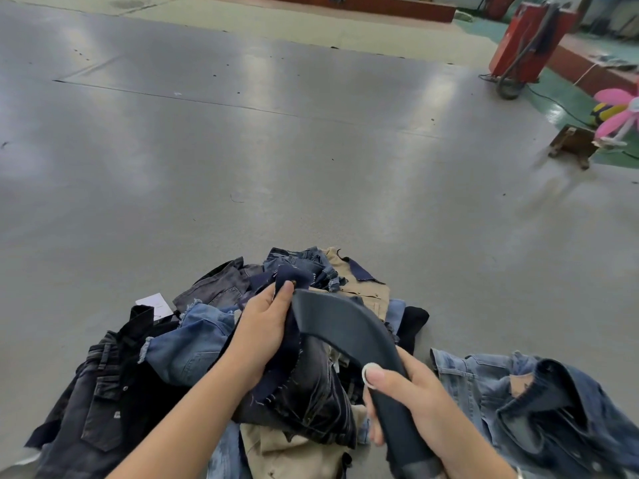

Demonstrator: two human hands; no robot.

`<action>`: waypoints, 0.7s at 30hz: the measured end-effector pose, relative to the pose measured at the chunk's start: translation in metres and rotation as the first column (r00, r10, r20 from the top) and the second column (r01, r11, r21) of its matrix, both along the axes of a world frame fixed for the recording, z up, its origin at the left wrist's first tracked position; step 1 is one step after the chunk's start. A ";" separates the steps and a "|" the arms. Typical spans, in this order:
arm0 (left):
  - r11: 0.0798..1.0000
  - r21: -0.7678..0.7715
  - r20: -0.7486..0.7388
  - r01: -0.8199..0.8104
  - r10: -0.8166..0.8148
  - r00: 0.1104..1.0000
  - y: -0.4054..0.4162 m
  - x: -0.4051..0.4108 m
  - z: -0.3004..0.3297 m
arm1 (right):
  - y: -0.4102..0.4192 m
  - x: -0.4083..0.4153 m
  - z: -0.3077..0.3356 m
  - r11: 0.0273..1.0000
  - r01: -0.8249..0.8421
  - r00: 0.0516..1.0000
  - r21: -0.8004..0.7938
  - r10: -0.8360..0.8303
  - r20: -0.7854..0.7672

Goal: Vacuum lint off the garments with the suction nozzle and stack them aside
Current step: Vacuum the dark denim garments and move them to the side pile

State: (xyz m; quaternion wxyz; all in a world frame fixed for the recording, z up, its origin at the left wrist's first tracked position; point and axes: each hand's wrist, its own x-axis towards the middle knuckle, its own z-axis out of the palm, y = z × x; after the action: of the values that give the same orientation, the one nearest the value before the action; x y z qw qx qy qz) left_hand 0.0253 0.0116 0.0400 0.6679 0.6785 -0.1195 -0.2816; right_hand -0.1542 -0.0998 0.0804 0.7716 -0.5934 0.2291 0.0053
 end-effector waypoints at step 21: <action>1.000 -0.016 -0.037 -0.003 0.002 0.999 0.001 0.004 0.001 | -0.002 0.008 -0.003 0.999 0.035 0.999 0.042 -0.034 -0.015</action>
State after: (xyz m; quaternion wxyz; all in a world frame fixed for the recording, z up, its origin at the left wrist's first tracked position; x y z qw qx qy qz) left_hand 0.0291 0.0127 0.0410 0.6758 0.6678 -0.1085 -0.2924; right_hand -0.1464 -0.1018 0.0777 0.7823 -0.5728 0.2446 0.0010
